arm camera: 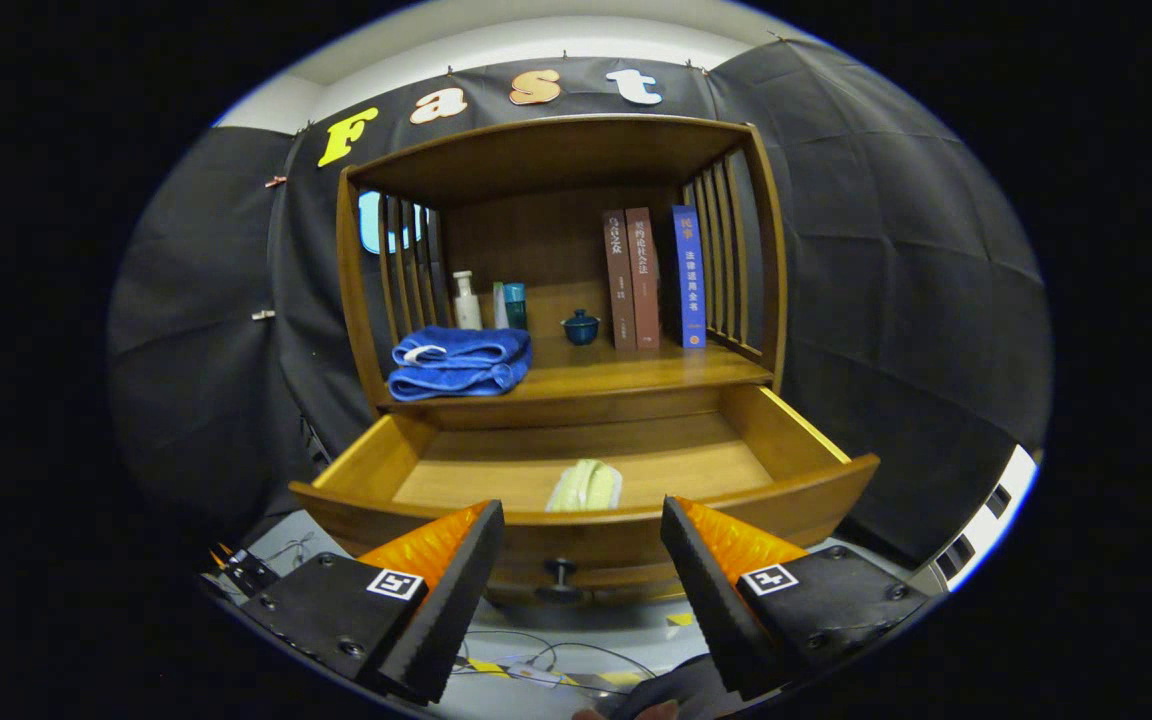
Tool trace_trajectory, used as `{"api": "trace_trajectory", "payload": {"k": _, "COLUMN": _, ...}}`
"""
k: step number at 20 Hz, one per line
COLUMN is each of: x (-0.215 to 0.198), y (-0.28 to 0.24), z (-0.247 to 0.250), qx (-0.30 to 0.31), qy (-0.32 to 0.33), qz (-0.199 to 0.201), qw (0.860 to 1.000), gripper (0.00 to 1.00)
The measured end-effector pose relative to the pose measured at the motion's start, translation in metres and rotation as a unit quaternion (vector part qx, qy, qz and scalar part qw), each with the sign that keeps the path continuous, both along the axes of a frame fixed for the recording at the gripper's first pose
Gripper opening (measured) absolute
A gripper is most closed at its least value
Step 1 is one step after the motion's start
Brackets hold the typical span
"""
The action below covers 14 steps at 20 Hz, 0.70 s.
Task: Pull open the drawer, take out the items inside it, and place them on the countertop above the cabinet.
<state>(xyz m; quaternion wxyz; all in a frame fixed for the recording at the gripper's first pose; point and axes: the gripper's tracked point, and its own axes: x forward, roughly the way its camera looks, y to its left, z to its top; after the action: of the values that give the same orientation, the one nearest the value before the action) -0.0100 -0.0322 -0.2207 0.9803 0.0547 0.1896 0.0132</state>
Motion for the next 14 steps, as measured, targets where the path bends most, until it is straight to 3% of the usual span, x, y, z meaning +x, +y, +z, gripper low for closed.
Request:
{"api": "trace_trajectory", "payload": {"k": 3, "x": 0.035, "y": -0.003, "z": 0.010, "qx": 0.010, "qy": 0.036, "qz": -0.014, "qw": 0.999, "gripper": 0.99}}
{"api": "trace_trajectory", "payload": {"k": 7, "x": 0.080, "y": 0.001, "z": -0.013, "qx": -0.005, "qy": 0.126, "qz": -0.004, "qw": 0.992, "gripper": 0.99}}
{"api": "trace_trajectory", "payload": {"k": 10, "x": 0.103, "y": 0.004, "z": -0.045, "qx": -0.017, "qy": 0.212, "qz": 0.013, "qw": 0.977, "gripper": 1.00}}
{"api": "trace_trajectory", "payload": {"k": 14, "x": 0.124, "y": 0.011, "z": -0.095, "qx": 0.019, "qy": 0.305, "qz": 0.010, "qw": 0.952, "gripper": 1.00}}
